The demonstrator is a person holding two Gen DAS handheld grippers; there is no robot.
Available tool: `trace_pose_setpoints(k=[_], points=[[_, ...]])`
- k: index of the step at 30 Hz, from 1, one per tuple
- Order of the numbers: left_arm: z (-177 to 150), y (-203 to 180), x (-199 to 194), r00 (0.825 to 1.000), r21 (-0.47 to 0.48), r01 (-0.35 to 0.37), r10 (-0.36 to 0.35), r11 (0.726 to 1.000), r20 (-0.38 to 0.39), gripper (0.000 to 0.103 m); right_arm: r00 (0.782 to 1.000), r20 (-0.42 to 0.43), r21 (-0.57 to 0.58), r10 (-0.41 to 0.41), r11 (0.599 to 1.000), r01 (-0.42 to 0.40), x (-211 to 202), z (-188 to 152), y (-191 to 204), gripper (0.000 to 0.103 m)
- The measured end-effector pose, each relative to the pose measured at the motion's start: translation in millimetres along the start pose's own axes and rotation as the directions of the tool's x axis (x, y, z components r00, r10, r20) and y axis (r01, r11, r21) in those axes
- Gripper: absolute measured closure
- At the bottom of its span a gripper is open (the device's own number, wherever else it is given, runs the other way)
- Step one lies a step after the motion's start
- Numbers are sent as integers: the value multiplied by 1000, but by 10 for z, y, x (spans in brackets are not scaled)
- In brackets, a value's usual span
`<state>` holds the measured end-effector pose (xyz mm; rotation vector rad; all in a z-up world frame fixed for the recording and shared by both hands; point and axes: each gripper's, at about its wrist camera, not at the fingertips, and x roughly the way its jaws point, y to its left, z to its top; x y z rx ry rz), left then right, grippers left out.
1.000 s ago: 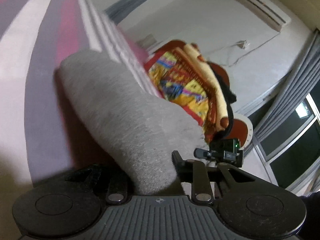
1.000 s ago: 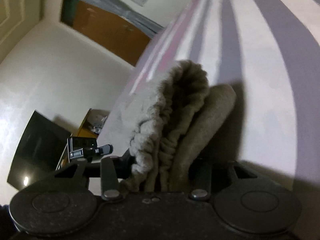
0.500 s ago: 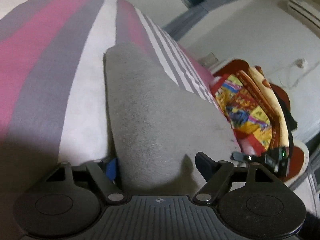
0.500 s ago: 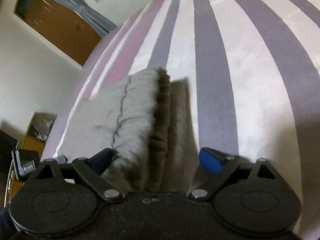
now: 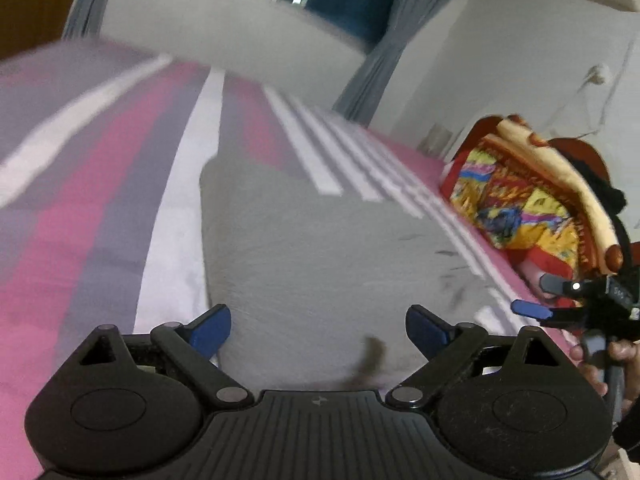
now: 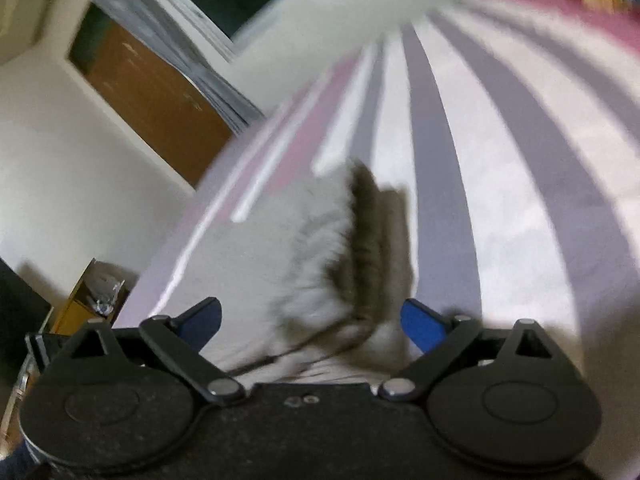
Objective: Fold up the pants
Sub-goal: 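Open both tools and pull them back from the folded pants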
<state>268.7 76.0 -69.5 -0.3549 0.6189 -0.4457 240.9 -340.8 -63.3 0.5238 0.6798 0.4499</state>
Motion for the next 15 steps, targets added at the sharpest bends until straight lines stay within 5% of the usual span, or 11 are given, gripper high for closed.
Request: trace_pose_setpoints(k=[8, 15], points=[[-361, -569, -1106, 967, 135, -212, 188, 968, 172, 9, 987, 160, -82, -7, 996, 20, -1051, -465, 510, 4], [-794, -1001, -1755, 951, 179, -278, 244, 944, 190, 3, 968, 246, -94, -49, 993, 74, -1809, -1033, 847, 3]])
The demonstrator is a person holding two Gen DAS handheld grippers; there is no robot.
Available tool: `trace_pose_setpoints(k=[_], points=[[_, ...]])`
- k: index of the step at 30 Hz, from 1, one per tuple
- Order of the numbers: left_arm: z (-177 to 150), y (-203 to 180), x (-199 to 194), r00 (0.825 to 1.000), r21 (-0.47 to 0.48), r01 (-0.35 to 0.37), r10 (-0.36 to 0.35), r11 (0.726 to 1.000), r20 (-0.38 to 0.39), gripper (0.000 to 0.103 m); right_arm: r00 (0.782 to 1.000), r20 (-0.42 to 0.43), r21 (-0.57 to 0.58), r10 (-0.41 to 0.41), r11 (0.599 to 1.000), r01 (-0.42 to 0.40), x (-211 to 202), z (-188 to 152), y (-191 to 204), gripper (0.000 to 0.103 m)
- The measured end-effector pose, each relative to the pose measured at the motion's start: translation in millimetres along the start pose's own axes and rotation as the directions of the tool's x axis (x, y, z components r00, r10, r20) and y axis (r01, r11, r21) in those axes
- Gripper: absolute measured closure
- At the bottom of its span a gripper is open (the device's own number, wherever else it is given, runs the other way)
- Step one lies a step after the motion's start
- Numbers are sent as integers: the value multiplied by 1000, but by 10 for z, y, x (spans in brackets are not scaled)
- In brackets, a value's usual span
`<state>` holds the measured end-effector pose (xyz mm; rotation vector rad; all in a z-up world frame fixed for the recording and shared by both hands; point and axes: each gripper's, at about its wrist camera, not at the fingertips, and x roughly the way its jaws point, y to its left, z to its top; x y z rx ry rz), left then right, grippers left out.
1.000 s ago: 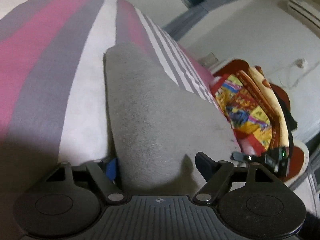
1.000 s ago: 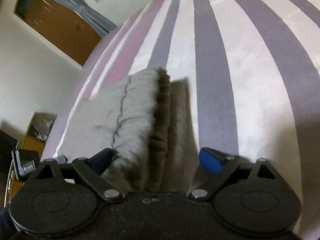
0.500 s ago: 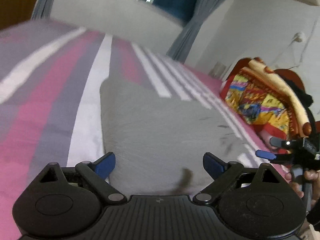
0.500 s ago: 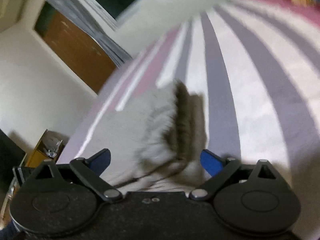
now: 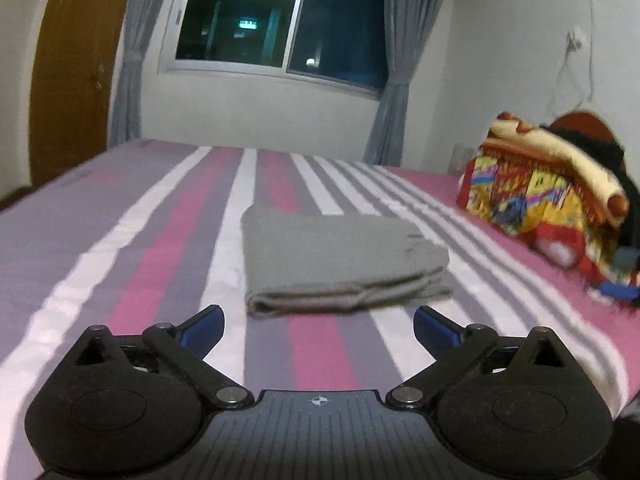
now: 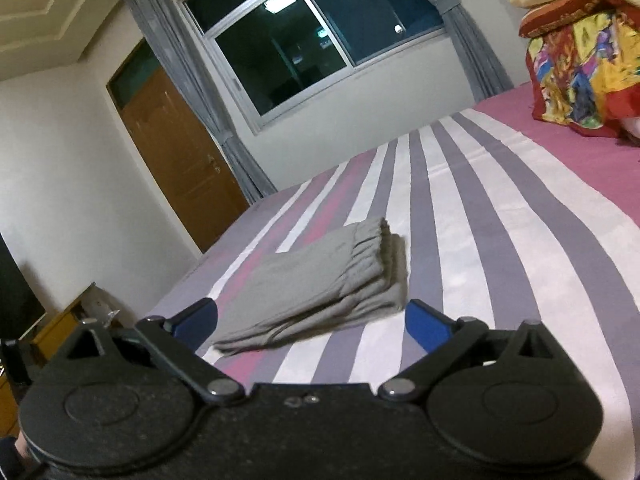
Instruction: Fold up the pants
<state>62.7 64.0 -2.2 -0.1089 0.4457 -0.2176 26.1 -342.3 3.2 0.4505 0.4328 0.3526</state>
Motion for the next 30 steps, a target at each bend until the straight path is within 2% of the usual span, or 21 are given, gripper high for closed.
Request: trace_pose_setpoints(k=[5, 10, 15, 18, 24, 30], points=[[-135, -200, -402, 999, 37, -38, 37, 999, 31, 2, 999, 31, -41, -40, 998, 42, -373, -230, 322, 2], [-286, -267, -757, 997, 2, -49, 49, 999, 57, 2, 980, 98, -184, -173, 965, 188, -576, -564, 626, 2], [-481, -369, -894, 998, 1, -45, 45, 999, 45, 2, 968, 74, -249, -240, 935, 251, -602, -836, 701, 2], [-577, -421, -926, 998, 4, -46, 46, 999, 35, 2, 967, 68, -290, -245, 923, 254, -608, -908, 752, 2], [-640, -472, -1021, 997, -12, -47, 47, 999, 64, 2, 966, 96, -342, -240, 904, 258, -664, -934, 866, 2], [-629, -518, -1052, 996, 14, -42, 40, 999, 73, 2, 965, 100, -348, -241, 901, 261, -667, -945, 914, 1]])
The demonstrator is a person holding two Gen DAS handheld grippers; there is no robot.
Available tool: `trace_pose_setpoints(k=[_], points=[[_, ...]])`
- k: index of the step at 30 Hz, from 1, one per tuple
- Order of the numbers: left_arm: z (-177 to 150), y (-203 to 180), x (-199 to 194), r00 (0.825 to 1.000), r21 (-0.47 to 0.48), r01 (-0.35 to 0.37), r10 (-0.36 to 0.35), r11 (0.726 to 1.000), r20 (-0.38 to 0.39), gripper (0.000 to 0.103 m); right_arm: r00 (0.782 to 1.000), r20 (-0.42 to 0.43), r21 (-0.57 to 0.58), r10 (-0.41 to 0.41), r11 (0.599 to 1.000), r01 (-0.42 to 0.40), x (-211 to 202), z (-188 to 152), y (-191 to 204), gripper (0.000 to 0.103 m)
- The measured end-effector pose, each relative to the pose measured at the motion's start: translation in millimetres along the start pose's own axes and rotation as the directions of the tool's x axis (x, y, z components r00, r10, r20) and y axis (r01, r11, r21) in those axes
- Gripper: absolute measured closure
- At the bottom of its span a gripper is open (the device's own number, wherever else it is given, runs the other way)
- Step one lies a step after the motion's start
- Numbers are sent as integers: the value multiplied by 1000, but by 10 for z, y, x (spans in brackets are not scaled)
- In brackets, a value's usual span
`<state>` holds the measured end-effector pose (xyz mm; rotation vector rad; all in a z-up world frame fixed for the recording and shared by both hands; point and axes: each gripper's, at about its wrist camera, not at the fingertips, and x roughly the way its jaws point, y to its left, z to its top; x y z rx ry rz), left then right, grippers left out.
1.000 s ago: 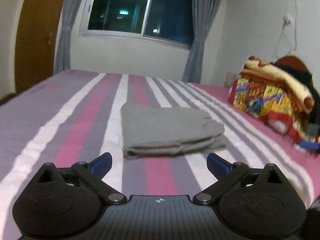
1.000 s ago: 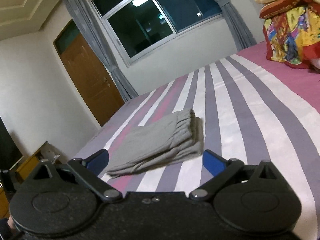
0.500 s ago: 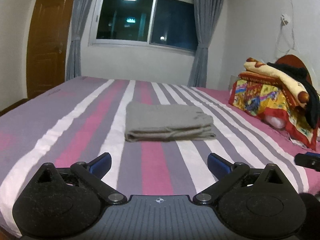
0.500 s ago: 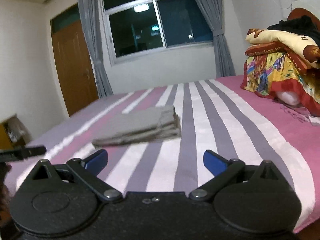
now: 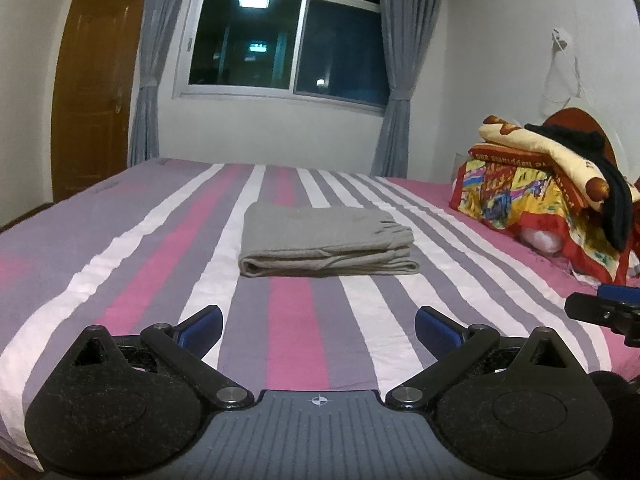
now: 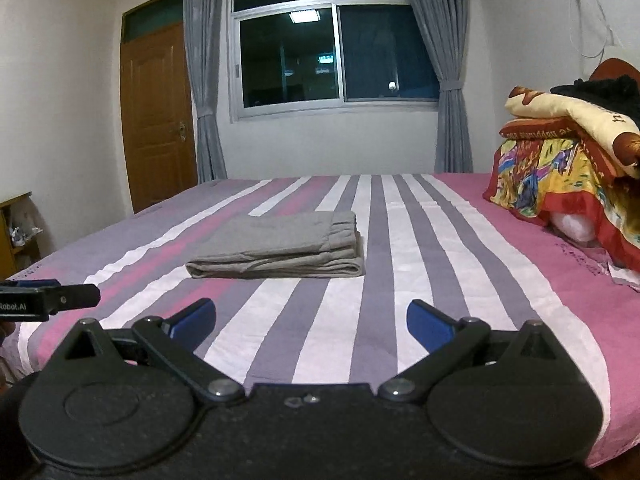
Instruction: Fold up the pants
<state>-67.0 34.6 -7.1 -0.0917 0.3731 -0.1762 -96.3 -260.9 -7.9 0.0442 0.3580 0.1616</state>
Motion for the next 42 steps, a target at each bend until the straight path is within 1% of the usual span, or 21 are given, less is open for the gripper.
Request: trace_pose_setpoints(k=[17, 29, 42], points=[[-15, -56, -42, 999, 1, 31, -31, 1000, 8, 1, 1000, -2, 0, -12, 1000, 12, -32, -32, 29, 1], [-7, -89, -62, 999, 8, 43, -43, 999, 31, 2, 1000, 0, 1, -20, 1000, 20, -53, -27, 48, 1], [-10, -119, -61, 998, 14, 55, -55, 998, 36, 1, 1000, 2, 1, -27, 1000, 27, -62, -36, 69, 1]])
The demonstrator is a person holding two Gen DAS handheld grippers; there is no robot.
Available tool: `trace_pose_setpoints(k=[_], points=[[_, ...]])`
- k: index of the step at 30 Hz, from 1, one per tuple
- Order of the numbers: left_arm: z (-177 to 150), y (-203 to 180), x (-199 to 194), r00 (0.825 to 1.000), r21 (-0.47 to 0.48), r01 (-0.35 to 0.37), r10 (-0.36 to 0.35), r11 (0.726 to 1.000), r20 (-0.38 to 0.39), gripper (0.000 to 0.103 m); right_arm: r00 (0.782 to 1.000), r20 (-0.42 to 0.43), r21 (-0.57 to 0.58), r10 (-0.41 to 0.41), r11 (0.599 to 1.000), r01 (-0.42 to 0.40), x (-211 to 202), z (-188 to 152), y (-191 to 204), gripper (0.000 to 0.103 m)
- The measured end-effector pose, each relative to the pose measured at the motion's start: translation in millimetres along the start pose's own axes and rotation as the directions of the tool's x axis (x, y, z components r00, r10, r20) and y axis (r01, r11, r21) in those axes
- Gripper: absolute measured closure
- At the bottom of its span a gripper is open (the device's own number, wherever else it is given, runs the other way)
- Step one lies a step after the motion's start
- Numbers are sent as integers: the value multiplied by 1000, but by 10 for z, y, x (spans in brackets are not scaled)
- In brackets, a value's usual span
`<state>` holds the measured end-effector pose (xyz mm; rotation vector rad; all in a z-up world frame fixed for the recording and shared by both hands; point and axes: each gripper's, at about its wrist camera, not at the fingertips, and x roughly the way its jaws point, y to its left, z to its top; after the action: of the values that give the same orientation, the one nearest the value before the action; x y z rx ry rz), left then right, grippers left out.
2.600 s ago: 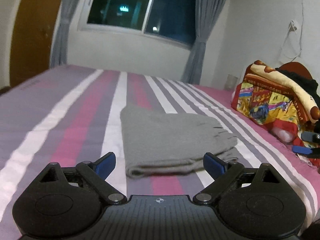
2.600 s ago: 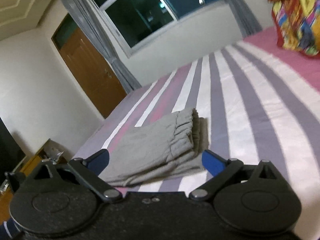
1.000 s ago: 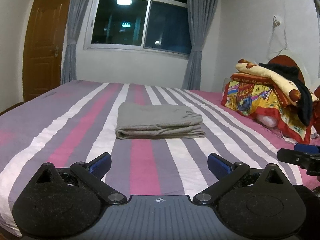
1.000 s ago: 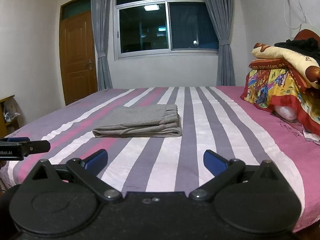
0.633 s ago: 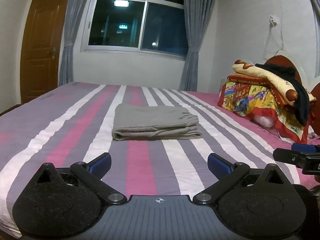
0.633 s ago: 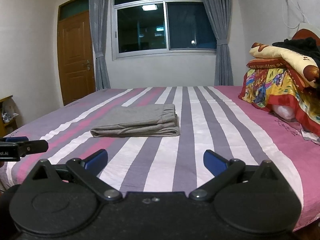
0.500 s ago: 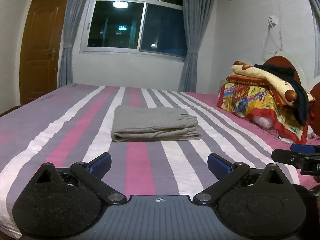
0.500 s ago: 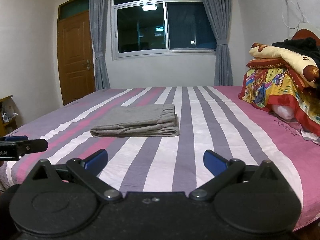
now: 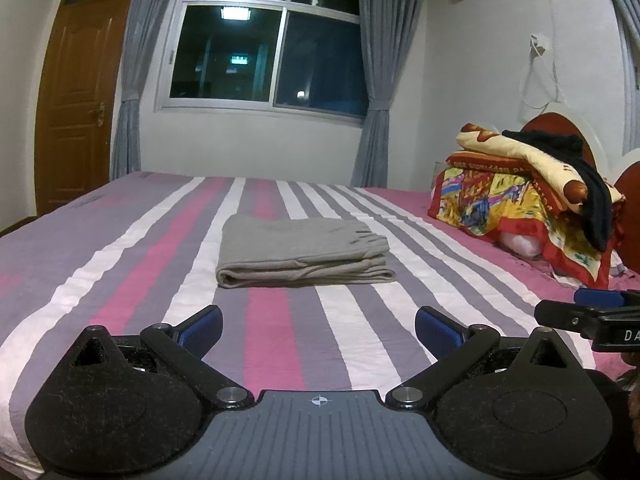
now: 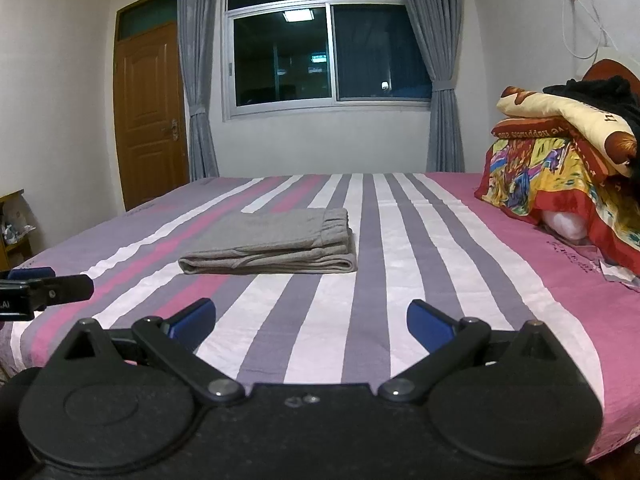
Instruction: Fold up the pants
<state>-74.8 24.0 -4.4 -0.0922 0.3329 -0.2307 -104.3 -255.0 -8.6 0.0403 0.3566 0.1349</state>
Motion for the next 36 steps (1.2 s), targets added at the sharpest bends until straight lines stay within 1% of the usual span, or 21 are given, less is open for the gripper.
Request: trace_pose_setpoints(k=[36], points=[[31, -27, -38, 1000, 7, 3, -4, 1000, 14, 2, 1000, -4, -4, 2, 1000, -2, -3, 1, -25, 1]])
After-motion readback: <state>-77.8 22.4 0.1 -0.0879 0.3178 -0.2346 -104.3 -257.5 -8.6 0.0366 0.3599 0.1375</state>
